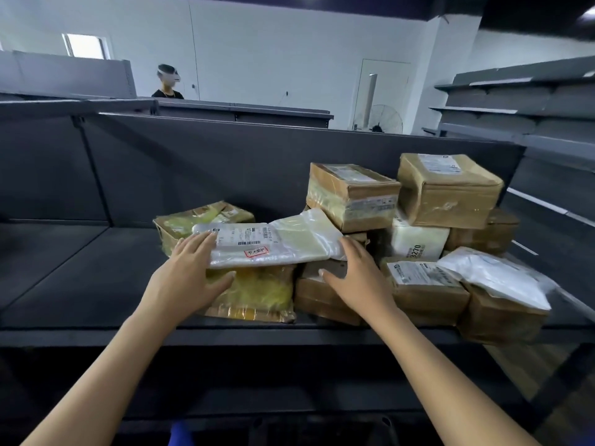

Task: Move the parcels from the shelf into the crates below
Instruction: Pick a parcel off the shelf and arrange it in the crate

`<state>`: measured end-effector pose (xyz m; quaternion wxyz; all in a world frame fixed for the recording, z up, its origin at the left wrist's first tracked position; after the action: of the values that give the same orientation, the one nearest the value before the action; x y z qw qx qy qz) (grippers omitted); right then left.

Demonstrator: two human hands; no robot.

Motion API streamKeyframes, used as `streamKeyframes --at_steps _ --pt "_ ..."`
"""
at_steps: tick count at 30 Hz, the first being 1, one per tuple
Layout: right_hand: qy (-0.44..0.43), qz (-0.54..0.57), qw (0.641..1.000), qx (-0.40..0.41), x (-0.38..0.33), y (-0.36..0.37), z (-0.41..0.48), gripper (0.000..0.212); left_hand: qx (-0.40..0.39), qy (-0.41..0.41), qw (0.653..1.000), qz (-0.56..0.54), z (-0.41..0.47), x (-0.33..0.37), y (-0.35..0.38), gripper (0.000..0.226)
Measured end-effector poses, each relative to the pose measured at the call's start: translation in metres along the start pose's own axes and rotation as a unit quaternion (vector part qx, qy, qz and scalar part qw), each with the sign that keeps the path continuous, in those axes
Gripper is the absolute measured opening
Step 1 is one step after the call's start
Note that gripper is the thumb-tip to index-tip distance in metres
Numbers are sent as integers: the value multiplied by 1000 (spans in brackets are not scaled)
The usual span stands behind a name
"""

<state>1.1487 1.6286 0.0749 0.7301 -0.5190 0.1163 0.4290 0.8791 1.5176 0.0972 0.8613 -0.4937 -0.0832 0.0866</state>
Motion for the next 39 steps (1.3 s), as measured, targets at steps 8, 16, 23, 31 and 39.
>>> streamKeyframes --at_steps 8,16,23,31,39 --pt "-21 -7 1000 -12 5 15 23 71 -1 29 999 14 10 -2 21 65" --pt "-35 30 999 29 1 12 22 53 49 46 998 13 5 0 15 44" --pt "-54 70 992 85 -11 -12 1 45 101 64 993 -2 -10 10 -5 42" --pt "-74 82 986 128 -18 -49 -48 42 141 89 986 -2 -46 33 -37 37" --pt "-109 114 973 168 -10 -103 -115 42 125 90 988 -5 -114 79 -70 44"
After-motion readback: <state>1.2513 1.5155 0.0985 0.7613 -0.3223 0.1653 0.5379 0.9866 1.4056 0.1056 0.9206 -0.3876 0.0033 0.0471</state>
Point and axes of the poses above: each hand's wrist, its own z-axis towards the middle knuckle, its own y-axis out of the palm, x = y × z, the point moved 5 cm from there along z, towards the middle knuckle, and after that the axes turned 14 degrees about z, right-handed, at the moved point
